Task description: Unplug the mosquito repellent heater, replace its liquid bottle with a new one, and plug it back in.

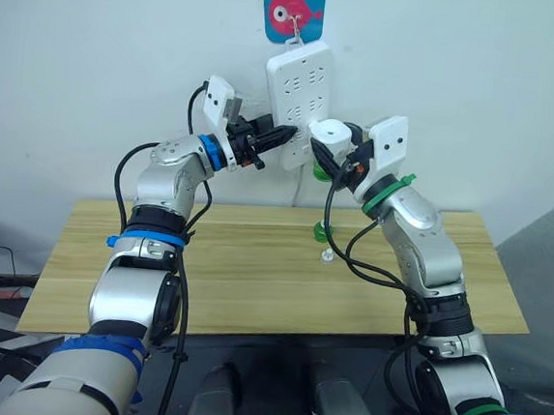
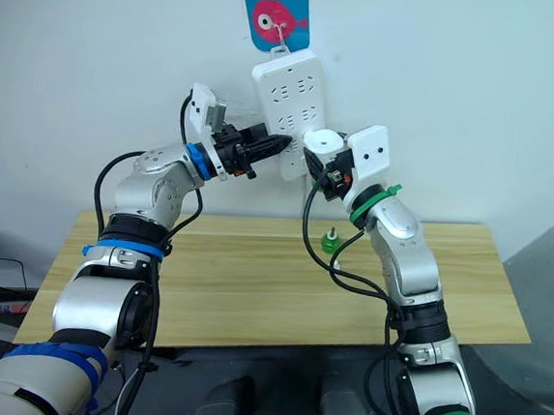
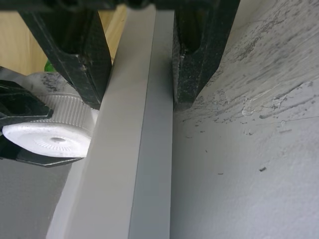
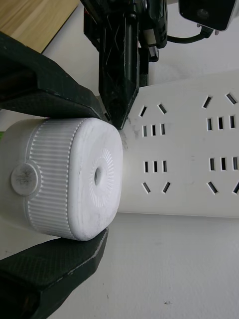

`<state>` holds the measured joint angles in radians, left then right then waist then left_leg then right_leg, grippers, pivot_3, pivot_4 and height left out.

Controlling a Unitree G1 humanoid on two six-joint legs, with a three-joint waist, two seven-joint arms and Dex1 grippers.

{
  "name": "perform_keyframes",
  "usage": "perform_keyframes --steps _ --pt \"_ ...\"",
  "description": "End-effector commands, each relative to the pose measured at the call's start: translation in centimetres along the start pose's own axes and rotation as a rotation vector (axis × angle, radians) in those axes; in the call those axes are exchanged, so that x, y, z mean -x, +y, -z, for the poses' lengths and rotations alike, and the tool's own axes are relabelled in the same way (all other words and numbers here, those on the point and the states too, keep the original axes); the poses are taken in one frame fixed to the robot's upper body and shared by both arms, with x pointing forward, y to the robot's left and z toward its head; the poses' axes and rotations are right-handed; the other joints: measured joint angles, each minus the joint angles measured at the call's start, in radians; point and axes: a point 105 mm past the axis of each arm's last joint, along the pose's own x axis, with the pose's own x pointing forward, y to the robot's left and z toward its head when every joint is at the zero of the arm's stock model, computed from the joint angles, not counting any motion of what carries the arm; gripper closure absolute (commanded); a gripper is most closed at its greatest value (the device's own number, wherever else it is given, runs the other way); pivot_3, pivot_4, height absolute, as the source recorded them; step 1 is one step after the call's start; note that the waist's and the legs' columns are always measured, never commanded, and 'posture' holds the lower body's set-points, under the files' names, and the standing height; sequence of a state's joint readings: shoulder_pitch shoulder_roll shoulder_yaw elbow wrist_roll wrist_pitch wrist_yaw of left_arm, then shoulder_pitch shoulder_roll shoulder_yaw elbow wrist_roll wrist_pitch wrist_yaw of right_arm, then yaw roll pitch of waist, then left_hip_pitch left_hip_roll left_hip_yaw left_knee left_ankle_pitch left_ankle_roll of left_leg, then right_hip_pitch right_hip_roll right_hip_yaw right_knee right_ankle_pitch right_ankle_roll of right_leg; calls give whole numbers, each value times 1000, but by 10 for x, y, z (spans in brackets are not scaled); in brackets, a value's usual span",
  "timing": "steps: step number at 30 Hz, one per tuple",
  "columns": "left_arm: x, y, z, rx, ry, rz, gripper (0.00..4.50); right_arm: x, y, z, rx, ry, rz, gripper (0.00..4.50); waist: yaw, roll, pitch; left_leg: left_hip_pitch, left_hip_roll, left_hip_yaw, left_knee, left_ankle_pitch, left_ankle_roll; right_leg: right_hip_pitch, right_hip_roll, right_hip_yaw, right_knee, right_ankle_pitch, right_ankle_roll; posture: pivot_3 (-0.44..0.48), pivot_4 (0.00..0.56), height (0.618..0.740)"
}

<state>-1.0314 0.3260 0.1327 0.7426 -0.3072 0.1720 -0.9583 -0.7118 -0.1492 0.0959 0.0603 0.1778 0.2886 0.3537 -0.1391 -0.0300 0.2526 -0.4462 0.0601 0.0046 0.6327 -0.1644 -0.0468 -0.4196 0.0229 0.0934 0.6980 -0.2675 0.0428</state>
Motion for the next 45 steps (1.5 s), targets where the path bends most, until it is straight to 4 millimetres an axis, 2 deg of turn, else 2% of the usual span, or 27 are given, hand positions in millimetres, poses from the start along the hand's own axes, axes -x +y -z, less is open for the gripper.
perform_keyframes --steps 1,4,8,13,15,21,26,28,30,33,36,39,43,45 --pt "-11 -10 -18 -6 -72 30 3161 -14 8 4 -4 31 -13 1500 -1 0 0 0 0 0 0 1 0 0 0 0 0 2 0 -138 207 740" --pt "-9 -7 -18 -25 -67 15 3161 -12 7 -2 -29 9 -17 1500 -3 0 0 1 0 0 0 3 1 0 1 1 0 5 0 -137 207 740" --pt "-5 1 -19 -63 -71 -27 3161 1 0 -14 -20 -11 -9 139 4 0 0 0 0 0 -2 4 2 -1 1 1 -1 5 0 -135 207 740" --pt "5 16 -22 -98 -81 -104 3161 24 8 -21 1 20 -56 45 23 0 0 -7 0 1 -4 3 -1 -4 -1 0 -8 5 0 -132 206 740" --pt "11 22 -23 -108 -80 -132 2420 33 13 -21 1 37 -74 0 22 0 0 -7 0 2 -4 2 -1 -4 -1 1 -10 5 0 -128 206 740" --pt "32 34 -23 -173 -61 -216 634 47 24 -20 -6 77 -109 0 13 0 0 -6 2 1 -5 2 -1 -4 1 0 -9 5 0 -126 207 740" --pt "76 48 -17 -222 2 -333 634 56 37 -19 17 107 -159 0 -7 0 0 -4 3 2 -6 2 -1 -4 2 2 -8 5 0 -113 211 740" --pt "91 43 -12 -246 37 -329 634 60 42 -19 25 117 -186 0 -7 0 0 -4 4 2 -7 2 -1 -5 2 2 -8 5 0 -104 211 740" --pt "103 30 -6 -263 78 -276 634 63 46 -18 35 123 -212 0 1 0 0 -5 4 1 -9 2 -1 -6 2 1 -8 4 0 -92 210 740" --pt "118 -3 5 -300 145 -125 596 66 50 -19 55 116 -244 532 17 0 0 -6 3 1 -9 1 -3 -6 0 -1 -10 3 -3 -77 210 740" --pt "129 -46 16 -283 188 40 596 66 51 -20 54 109 -250 1631 34 0 0 -7 3 1 -9 0 -4 -5 -4 -2 -11 3 -5 -57 212 740" --pt "132 -76 18 -272 199 139 596 64 49 -18 59 107 -232 2732 52 0 0 -7 3 1 -9 0 -3 -4 -6 -3 -13 2 -4 -46 213 740" --pt "126 -92 17 -273 178 162 596 58 40 -15 74 97 -189 4315 63 -1 0 -6 2 0 -7 1 -3 -1 -6 -4 -16 1 -2 -41 213 740" --pt "124 -97 18 -271 176 172 596 55 36 -14 78 94 -170 4463 63 -1 -1 -6 1 1 -7 1 -3 -1 -6 -4 -16 1 -2 -42 213 740"
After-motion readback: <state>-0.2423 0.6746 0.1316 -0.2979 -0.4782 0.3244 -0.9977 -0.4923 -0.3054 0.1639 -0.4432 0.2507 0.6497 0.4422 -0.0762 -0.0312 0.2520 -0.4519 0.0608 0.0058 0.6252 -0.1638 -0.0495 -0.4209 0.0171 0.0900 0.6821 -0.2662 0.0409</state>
